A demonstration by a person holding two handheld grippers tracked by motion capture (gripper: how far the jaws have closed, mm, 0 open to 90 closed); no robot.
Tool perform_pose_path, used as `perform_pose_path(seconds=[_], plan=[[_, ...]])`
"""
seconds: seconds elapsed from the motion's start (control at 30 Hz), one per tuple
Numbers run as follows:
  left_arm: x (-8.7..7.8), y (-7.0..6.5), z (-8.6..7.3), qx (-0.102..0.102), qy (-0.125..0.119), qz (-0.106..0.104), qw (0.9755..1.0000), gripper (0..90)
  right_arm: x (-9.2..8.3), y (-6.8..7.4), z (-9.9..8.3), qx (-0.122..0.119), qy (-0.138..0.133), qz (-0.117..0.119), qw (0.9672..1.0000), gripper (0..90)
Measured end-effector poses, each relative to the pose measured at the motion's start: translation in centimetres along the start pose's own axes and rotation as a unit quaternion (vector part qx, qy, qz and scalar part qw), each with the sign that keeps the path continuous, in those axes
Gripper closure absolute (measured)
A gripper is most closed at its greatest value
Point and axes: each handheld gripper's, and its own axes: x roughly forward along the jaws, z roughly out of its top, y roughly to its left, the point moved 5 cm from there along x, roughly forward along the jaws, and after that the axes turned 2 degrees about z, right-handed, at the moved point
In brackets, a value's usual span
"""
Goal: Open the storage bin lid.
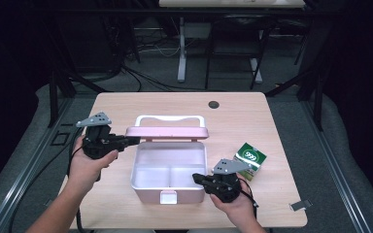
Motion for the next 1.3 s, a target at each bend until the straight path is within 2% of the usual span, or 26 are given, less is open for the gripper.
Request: perform_pose_path(seconds=[0.27,0.47,0.93,1.3], plan=[[0.2,0.4,0.6,-0.001,-0.001,0.005,1.0000,89.3,0.4,0.3,-0.3,-0.007,0.004,-0.004,1.0000,90.0],[0.5,0.8,1.4,-0.006,-0.001,0.009,0.9999,89.3,0.4,0.2,-0.3,-0.001,0.003,-0.004,1.0000,90.0],[2.4,1.7,3.3,-0.009,0.009,0.034,0.9994,88.9,0.3,0.3,-0.5,0.007,0.002,0.004,1.0000,90.0],[4.2,4.2,4.1,-0.025,0.027,0.065,0.9972,86.4,0.3,0.2,-0.5,0.007,0.001,0.008,0.9999,90.0]])
